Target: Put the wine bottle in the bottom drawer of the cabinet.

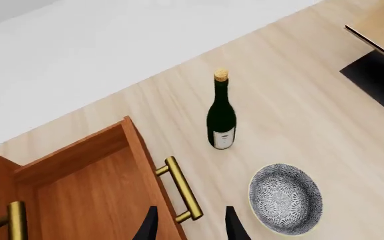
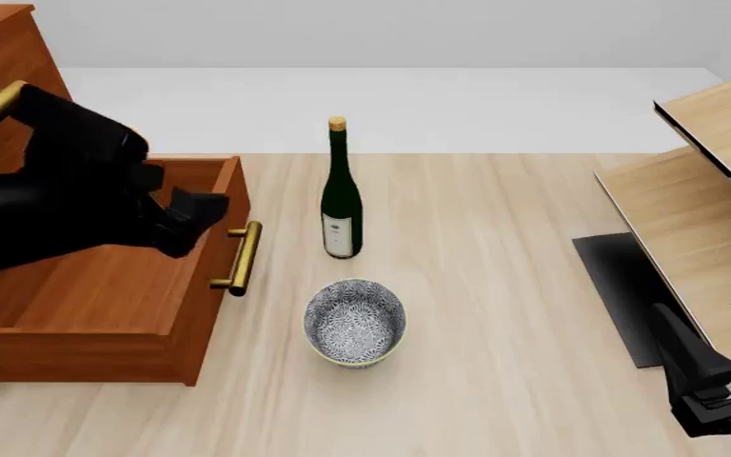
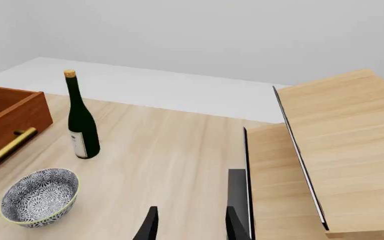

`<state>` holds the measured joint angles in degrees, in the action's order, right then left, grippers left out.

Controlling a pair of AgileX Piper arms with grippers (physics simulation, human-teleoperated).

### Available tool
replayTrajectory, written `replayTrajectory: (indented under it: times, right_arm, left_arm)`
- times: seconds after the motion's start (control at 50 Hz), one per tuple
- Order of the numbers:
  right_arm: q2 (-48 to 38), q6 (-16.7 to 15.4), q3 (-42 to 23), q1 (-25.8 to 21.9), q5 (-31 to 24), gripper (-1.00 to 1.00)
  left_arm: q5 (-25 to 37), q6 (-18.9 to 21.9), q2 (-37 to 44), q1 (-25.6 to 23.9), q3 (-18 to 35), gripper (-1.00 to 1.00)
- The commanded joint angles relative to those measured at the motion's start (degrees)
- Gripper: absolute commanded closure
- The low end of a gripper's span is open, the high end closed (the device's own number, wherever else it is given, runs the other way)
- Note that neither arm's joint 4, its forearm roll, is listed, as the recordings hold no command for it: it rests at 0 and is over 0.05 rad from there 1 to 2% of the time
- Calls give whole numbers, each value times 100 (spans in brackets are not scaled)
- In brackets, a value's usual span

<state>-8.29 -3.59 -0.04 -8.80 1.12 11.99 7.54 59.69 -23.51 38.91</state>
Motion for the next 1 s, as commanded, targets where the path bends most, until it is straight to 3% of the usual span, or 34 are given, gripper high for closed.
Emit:
replayTrajectory:
  times: [0.02,0.12,0.32,0.68,1.0]
  right_arm:
    - [0,-8,0,-4,1,-100]
    - [27,-26,-1,1,-27,-100]
    - [36,-38,-1,-23,-40,-100]
    - [38,-60,0,-18,-65,-100]
    - [56,-64,0,-30,-104,-100]
  left_arm:
    - [-229,113,155,-157,392,-100]
    - [-529,302,356,-320,482,-100]
    - [-907,51,736,-596,768,-100]
    - [-1455,87,1679,-546,1373,-100]
    - [-1459,-24,2369,-706,1986,-100]
